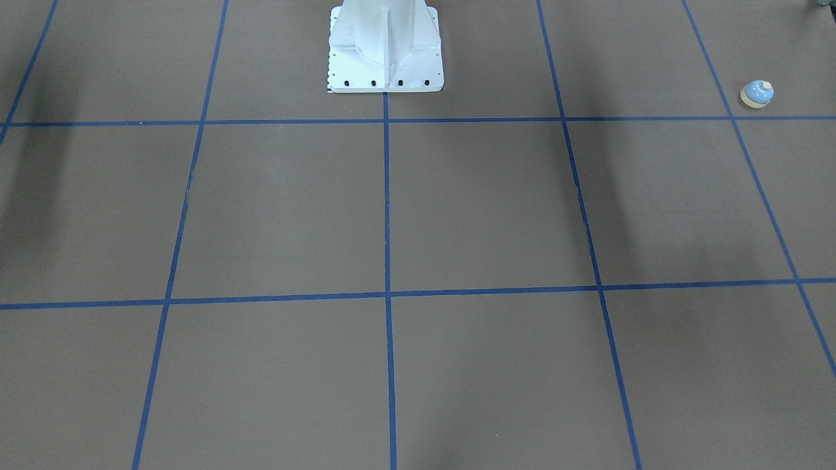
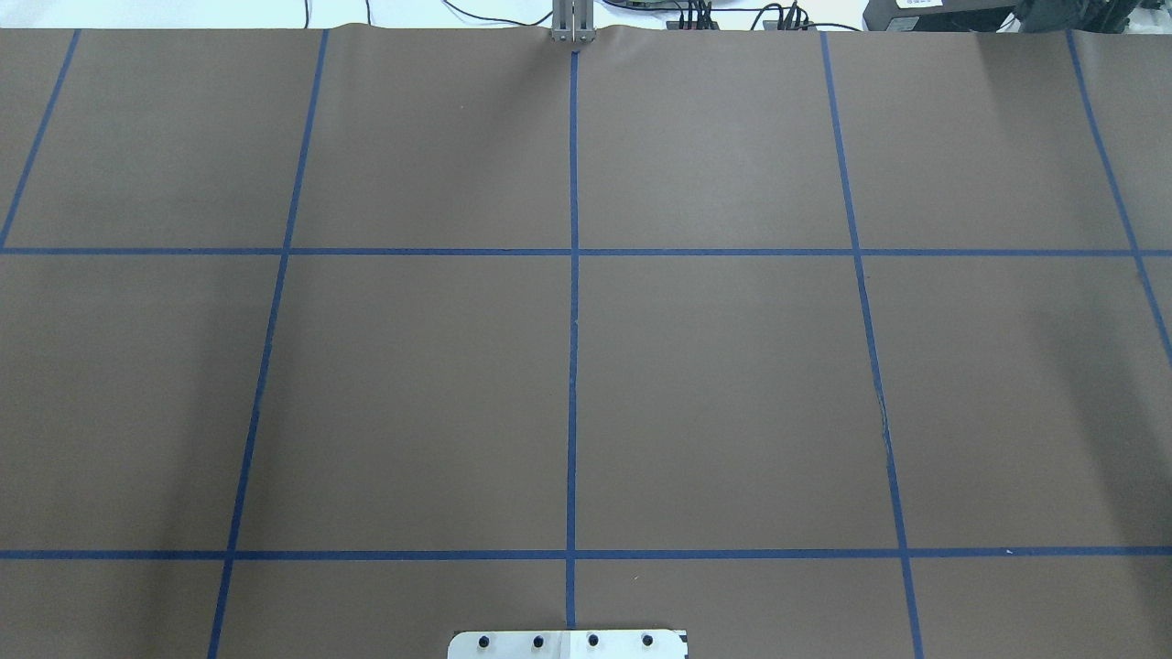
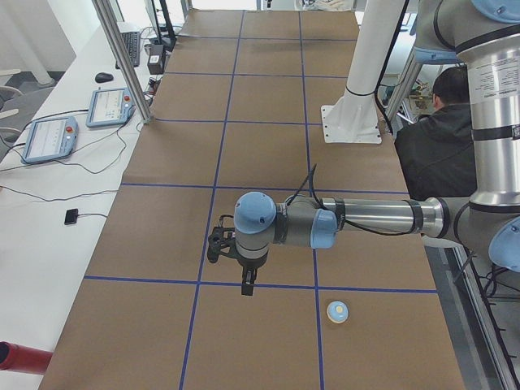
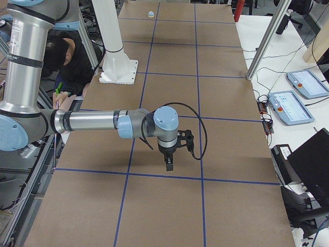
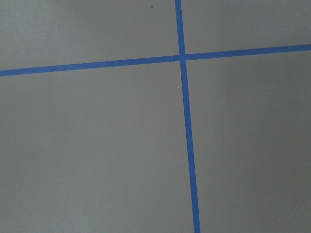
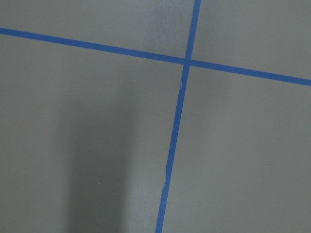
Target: Place and press bell with both arms
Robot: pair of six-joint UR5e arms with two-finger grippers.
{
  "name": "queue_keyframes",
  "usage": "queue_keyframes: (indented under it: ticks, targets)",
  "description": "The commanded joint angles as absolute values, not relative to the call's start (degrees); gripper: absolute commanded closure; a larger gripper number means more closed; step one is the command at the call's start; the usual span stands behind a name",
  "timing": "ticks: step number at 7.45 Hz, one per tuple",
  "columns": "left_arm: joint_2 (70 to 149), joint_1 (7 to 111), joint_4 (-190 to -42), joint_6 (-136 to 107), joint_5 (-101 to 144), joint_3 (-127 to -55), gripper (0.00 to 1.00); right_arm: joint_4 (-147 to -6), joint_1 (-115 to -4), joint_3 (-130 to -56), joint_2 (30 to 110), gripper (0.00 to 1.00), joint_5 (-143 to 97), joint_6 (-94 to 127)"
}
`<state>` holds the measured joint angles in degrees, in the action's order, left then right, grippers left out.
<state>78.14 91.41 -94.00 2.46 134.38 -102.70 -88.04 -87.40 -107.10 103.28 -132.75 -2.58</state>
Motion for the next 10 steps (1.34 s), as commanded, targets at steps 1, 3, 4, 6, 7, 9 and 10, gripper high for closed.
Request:
queue_keyframes:
  ticks: [1,3,4,6,7,9,10]
  targets:
    - [78.13,91.49,-93.87,2.55,134.47,-103.53,0.0,-88.51,-87.28,-107.66,103.1,0.0,-132.54,-2.64]
    - [77.43,91.49,-93.78,2.64,134.39,-105.91,0.0,-88.33,-87.19,-107.84,103.27,0.0,-132.8,-2.55]
    - [77.34,91.49,-93.87,2.64,134.38,-106.08,0.0,-88.07,-87.19,-108.54,103.18,0.0,-133.32,-2.46]
    - [79.0,91.41,-94.04,2.03,134.04,-105.82,0.0,-84.76,-87.19,-108.2,102.66,0.0,-133.59,-1.85]
    - [79.54,91.41,-93.69,1.76,134.29,-105.47,0.0,-83.33,-87.19,-107.41,102.66,0.0,-133.94,-1.58]
    - [79.1,91.41,-94.22,2.11,134.3,-104.68,0.0,-82.88,-87.19,-107.4,102.74,0.0,-134.65,-1.67]
    - [79.19,91.32,-95.35,2.11,134.38,-105.37,0.0,-82.71,-87.19,-107.75,102.66,0.0,-134.74,-1.76]
